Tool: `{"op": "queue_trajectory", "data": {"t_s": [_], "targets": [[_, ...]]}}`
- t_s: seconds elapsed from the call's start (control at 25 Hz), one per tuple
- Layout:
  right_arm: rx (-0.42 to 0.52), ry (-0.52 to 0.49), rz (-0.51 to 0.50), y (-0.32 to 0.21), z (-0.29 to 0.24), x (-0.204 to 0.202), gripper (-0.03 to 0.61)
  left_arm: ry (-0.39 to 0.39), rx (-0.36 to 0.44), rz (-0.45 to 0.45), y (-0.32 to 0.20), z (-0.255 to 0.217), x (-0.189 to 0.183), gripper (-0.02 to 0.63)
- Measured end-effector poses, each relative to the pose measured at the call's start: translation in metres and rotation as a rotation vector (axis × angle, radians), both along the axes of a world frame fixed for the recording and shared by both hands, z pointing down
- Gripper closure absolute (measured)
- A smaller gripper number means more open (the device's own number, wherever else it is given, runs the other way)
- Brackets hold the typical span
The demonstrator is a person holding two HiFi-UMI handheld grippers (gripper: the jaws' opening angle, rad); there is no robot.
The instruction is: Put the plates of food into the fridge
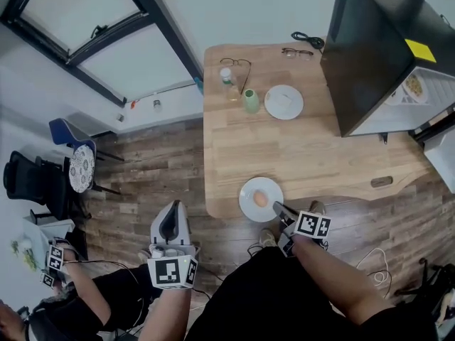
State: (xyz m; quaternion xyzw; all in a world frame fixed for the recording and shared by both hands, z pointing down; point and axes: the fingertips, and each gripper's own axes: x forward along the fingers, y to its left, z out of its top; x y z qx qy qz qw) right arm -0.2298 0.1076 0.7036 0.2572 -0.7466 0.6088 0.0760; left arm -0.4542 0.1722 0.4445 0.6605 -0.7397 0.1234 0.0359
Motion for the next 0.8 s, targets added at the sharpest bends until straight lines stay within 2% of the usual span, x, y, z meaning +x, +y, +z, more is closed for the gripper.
{"op": "queue_trajectory", "data": {"t_s": [0.28,0.52,0.8], "targets": [[0.024,-0.053,0.057,-0.019,-0.035,0.024,0.546,0.009,0.046,0.047,-0.022,-0.017,0.023,0.611],[0.072,-0.067,0.131,-0.047,-0.066,0.067,0.546,0.027,0.08,0.141,-0.053,-0.027,0.072,0.611],[0.093,-0.088,0.178,-0.063,-0.096,0.111,0.546,0.048,0.119,0.192,-0.087,-0.044,0.114,0.611]]}}
